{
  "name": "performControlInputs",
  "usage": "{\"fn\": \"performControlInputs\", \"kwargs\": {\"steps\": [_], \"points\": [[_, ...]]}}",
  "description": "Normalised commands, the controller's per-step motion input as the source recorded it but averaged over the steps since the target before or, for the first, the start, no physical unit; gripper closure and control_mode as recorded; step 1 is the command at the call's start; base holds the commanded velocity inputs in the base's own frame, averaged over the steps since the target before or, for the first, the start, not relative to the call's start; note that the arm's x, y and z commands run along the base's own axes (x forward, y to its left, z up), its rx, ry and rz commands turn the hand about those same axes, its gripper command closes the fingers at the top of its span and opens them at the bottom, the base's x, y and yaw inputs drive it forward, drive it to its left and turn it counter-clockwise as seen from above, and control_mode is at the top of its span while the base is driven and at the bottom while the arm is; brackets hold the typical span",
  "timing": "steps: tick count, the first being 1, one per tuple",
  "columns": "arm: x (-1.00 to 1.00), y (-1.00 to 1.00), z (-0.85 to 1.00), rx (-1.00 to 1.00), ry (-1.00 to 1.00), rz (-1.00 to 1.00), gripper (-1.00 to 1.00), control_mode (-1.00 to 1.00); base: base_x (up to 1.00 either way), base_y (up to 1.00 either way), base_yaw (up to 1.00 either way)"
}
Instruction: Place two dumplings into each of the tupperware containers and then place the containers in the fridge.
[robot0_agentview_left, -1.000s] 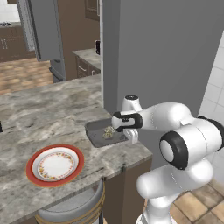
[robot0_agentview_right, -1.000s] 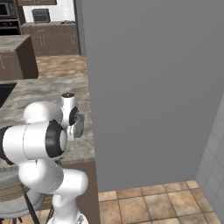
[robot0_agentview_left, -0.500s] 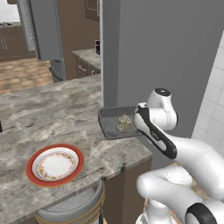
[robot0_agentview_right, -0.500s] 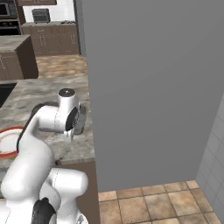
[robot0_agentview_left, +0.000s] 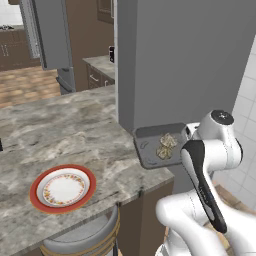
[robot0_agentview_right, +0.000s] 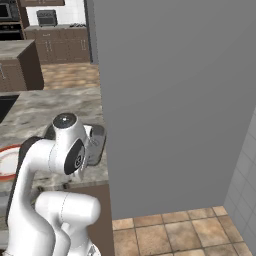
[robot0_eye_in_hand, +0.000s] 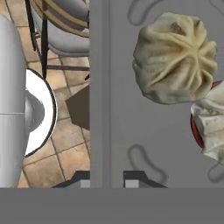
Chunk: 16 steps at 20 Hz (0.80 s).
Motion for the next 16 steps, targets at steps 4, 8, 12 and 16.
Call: {"fn": "performControlInputs", "kwargs": {"steps": [4,8,12,16], "points": [[-0.57,-0.27,0.02,-0.05,0.07,-0.06,1.0,-1.0,0.0,0.0,0.0],[-0.61,-0.05,0.02,0.0,-0.03,0.0,1.0,-1.0,0.0,0.0,0.0],[-0.4,0.0,0.0,0.0,-0.09,0.0,1.0,-1.0,0.0,0.0,0.0],[-0.1,0.0,0.0,0.0,-0.02,0.0,1.0,1.0,-0.49,-0.01,0.0]]}}
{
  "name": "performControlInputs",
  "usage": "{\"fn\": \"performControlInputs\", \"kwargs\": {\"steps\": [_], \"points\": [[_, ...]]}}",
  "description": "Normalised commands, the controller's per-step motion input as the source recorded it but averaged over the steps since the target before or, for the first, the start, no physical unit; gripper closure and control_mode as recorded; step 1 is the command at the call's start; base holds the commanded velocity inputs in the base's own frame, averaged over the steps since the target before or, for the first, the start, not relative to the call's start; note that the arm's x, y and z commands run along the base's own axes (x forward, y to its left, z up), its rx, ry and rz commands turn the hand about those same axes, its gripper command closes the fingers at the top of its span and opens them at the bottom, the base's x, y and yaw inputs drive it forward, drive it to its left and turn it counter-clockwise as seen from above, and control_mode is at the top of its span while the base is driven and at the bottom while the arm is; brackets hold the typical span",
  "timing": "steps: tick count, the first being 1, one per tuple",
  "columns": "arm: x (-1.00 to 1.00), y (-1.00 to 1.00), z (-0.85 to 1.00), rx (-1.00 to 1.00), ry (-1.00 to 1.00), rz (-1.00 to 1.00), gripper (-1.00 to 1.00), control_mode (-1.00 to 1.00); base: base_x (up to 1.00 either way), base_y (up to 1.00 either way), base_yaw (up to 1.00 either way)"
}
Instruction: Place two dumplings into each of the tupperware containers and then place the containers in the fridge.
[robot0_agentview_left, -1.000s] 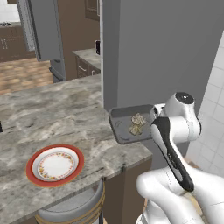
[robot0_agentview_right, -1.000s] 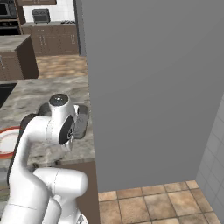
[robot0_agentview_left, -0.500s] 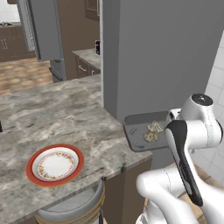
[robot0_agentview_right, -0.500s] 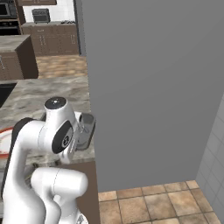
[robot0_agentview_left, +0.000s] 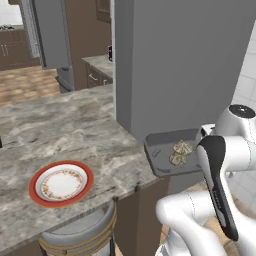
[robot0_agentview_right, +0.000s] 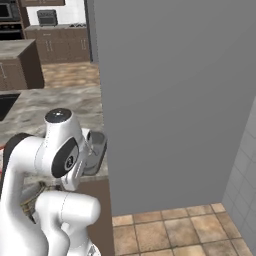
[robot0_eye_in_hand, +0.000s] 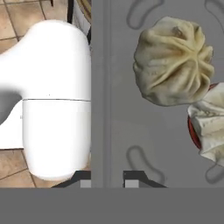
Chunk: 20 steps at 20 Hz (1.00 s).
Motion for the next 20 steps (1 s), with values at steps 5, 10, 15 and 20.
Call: {"fn": "performControlInputs", "kwargs": {"steps": [5,10,15,20], "points": [[0.0,0.0,0.0,0.0,0.0,0.0,1.0,1.0,-0.82,0.0,0.01],[0.0,0.0,0.0,0.0,0.0,0.0,1.0,1.0,-0.99,0.29,0.06],[0.0,0.0,0.0,0.0,0.0,0.0,1.0,1.0,-0.95,0.97,0.08],[0.0,0.0,0.0,0.0,0.0,0.0,1.0,1.0,-0.72,1.0,0.04]]}}
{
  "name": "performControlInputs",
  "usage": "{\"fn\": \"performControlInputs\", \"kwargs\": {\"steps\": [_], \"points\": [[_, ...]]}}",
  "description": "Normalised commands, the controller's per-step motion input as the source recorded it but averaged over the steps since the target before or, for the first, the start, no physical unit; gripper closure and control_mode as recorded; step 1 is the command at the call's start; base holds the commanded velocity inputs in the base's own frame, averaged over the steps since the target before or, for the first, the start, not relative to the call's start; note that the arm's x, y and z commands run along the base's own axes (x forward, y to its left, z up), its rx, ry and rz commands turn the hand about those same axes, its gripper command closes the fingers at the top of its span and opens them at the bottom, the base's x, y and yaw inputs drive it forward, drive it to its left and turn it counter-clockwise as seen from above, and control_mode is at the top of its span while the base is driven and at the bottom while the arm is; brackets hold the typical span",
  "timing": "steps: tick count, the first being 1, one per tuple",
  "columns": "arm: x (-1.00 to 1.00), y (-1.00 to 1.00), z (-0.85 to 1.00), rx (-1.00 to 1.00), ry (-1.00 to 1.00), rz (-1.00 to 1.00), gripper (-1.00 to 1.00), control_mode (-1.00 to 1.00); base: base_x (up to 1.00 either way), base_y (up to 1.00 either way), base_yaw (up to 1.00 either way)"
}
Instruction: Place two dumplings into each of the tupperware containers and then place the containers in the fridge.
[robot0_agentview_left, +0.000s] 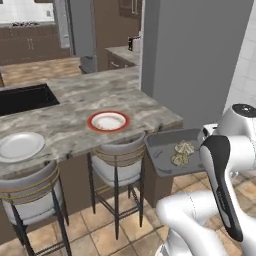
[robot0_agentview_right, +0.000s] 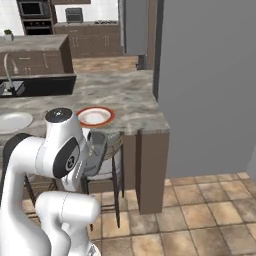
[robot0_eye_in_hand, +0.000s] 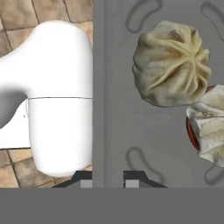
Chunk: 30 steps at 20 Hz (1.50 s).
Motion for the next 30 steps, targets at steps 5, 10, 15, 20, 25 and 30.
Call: {"fn": "performControlInputs", "kwargs": {"steps": [5,10,15,20,25,30], "points": [[0.0,0.0,0.0,0.0,0.0,0.0,1.0,1.0,-0.41,1.0,0.02],[0.0,0.0,0.0,0.0,0.0,0.0,1.0,1.0,-0.33,1.0,0.0],[0.0,0.0,0.0,0.0,0.0,0.0,1.0,1.0,-0.33,1.0,0.0],[0.0,0.0,0.0,0.0,0.0,0.0,1.0,1.0,-0.28,1.0,0.0],[0.0,0.0,0.0,0.0,0.0,0.0,1.0,1.0,-0.1,1.0,0.0],[0.0,0.0,0.0,0.0,0.0,0.0,1.0,1.0,-0.08,1.0,-0.02]]}}
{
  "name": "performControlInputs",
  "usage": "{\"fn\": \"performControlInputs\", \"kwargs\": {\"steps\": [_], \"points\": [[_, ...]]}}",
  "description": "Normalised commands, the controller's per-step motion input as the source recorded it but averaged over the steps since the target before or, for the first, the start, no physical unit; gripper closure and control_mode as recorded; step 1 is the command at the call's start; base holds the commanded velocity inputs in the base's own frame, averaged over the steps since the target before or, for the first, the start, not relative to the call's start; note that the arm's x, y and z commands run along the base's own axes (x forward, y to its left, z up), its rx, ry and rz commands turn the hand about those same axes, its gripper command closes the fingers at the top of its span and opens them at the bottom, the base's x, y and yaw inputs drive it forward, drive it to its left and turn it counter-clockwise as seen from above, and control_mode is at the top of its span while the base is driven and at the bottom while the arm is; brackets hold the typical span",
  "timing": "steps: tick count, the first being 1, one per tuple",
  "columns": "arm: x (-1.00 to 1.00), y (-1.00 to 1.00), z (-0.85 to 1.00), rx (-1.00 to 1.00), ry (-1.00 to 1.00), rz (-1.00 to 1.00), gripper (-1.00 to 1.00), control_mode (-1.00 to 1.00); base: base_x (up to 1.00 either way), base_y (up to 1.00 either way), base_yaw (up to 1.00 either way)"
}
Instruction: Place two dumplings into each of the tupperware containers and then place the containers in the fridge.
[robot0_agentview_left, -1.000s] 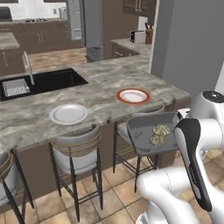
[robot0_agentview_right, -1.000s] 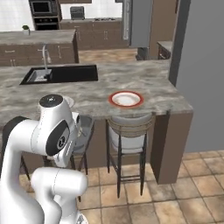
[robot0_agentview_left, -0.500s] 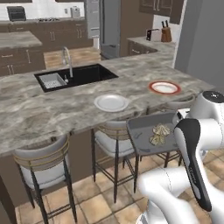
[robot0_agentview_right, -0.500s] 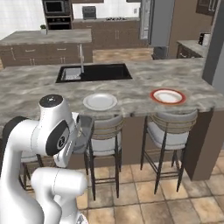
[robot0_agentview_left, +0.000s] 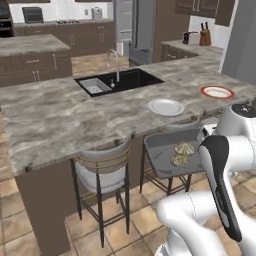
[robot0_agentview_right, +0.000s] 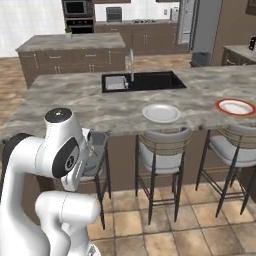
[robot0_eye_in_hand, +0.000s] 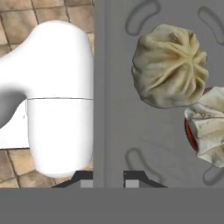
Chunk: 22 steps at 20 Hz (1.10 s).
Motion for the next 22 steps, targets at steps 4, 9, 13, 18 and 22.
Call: {"fn": "performControlInputs", "kwargs": {"steps": [4,9,13,18,22], "points": [[0.0,0.0,0.0,0.0,0.0,0.0,1.0,1.0,-0.02,1.0,-0.04],[0.0,0.0,0.0,0.0,0.0,0.0,1.0,1.0,0.0,1.0,-0.08],[0.0,0.0,0.0,0.0,0.0,0.0,1.0,1.0,0.0,1.0,-0.1],[0.0,0.0,0.0,0.0,0.0,0.0,1.0,1.0,0.06,1.0,-0.15],[0.0,0.0,0.0,0.0,0.0,0.0,1.0,1.0,0.21,1.0,-0.18]]}}
